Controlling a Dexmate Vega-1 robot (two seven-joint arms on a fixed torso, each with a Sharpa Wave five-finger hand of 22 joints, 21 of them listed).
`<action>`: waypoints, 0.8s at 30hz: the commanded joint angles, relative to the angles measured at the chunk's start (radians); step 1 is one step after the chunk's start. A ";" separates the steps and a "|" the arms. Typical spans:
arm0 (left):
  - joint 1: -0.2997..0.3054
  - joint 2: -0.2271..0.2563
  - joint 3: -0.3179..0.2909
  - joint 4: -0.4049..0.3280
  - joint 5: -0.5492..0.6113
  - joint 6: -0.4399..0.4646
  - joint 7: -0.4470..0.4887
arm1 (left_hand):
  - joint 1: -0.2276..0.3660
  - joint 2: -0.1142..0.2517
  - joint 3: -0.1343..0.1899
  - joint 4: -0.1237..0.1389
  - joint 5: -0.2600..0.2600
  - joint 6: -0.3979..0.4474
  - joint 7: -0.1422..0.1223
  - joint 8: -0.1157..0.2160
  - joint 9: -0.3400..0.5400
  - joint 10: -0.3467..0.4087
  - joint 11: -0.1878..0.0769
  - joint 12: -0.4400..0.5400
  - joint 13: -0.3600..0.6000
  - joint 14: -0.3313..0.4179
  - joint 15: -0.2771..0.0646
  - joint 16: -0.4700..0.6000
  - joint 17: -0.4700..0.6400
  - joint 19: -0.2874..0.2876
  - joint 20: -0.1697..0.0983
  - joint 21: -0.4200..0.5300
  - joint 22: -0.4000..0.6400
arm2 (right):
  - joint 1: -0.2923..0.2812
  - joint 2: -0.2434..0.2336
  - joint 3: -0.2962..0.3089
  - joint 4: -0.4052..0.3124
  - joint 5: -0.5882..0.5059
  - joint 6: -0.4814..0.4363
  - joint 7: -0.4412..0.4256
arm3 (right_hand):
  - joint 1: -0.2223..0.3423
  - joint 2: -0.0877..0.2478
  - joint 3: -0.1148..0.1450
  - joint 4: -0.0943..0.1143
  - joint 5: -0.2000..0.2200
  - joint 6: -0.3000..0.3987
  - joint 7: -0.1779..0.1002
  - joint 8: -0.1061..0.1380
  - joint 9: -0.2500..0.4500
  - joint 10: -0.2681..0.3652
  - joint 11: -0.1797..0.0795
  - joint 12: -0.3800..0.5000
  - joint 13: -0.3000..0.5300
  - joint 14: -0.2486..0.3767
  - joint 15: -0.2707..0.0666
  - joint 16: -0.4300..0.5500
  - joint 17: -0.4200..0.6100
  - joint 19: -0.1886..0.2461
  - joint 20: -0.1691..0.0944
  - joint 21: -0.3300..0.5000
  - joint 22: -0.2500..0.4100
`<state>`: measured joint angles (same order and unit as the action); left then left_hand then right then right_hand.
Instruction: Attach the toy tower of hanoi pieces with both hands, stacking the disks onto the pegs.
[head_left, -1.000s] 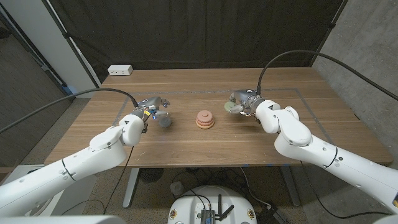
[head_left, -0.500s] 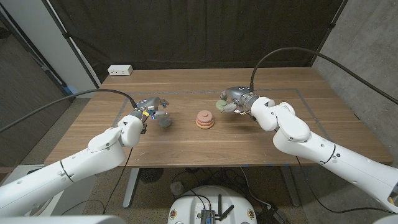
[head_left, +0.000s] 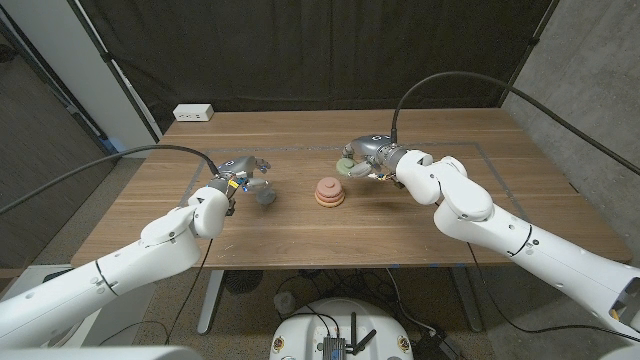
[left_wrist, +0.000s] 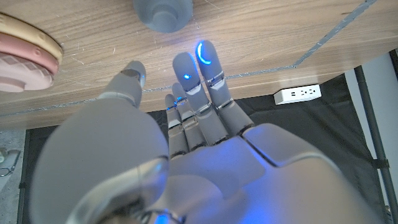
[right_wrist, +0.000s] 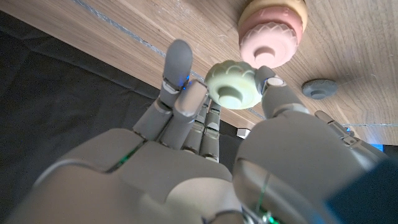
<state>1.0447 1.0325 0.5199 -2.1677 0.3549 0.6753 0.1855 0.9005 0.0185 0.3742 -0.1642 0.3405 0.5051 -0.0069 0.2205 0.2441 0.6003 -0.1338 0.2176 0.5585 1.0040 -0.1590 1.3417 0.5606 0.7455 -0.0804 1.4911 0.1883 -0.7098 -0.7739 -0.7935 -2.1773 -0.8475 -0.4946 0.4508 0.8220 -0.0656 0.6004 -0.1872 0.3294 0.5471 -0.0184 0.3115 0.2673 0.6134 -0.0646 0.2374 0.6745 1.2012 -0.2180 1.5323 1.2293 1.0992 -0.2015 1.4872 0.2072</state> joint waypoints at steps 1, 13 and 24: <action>0.000 0.003 -0.001 0.007 -0.005 -0.003 0.000 | 0.011 0.001 0.009 -0.002 -0.002 0.010 0.001 0.003 0.004 0.008 0.001 -0.001 0.004 0.013 -0.061 0.003 0.002 0.008 -0.126 0.010 0.002 | 0.029 0.050 -0.012 0.040 -0.014 0.064 0.018 | 0.111 0.104 0.022 0.018 0.005 0.041 -0.029 0.006 0.002 0.071 -0.064 0.006 0.007 0.006 0.000 0.005 0.001 0.011 -0.021 0.007 0.001; -0.003 -0.003 0.001 0.010 -0.006 -0.001 0.002 | 0.012 0.001 0.011 -0.002 -0.003 0.013 0.002 0.003 0.005 0.009 0.000 -0.002 0.006 0.014 -0.061 0.004 0.001 0.007 -0.126 0.011 0.002 | 0.052 0.080 -0.022 0.068 -0.021 0.094 0.032 | 0.114 0.105 0.021 0.019 0.006 0.042 -0.028 0.005 0.003 0.076 -0.064 0.004 0.009 0.005 0.000 0.003 0.000 0.011 -0.021 0.008 0.002; -0.003 0.000 0.004 0.014 -0.011 0.001 0.000 | 0.013 0.000 0.013 -0.002 -0.003 0.016 0.001 0.003 0.006 0.009 -0.001 -0.003 0.007 0.014 -0.061 0.004 0.001 0.007 -0.126 0.012 0.002 | 0.067 0.100 -0.034 0.087 -0.033 0.099 0.055 | 0.116 0.107 0.021 0.020 0.007 0.043 -0.025 0.005 0.003 0.077 -0.062 0.000 0.012 0.006 0.000 0.005 0.001 0.009 -0.021 0.007 0.001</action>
<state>1.0426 1.0321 0.5205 -2.1569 0.3479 0.6739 0.1858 0.9005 0.0185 0.3824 -0.1669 0.3405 0.5108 -0.0018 0.2205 0.2466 0.6008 -0.1333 0.2176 0.5634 1.0058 -0.1571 1.3417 0.5608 0.7454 -0.0804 1.4989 0.1883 -0.6597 -0.6970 -0.8165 -2.1114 -0.8704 -0.4076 0.4874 0.8220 -0.0656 0.6004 -0.1872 0.3288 0.5544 -0.0146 0.3094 0.2673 0.6244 -0.0648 0.2347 0.6802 1.2010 -0.2180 1.5323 1.2266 1.0991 -0.2015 1.4872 0.2072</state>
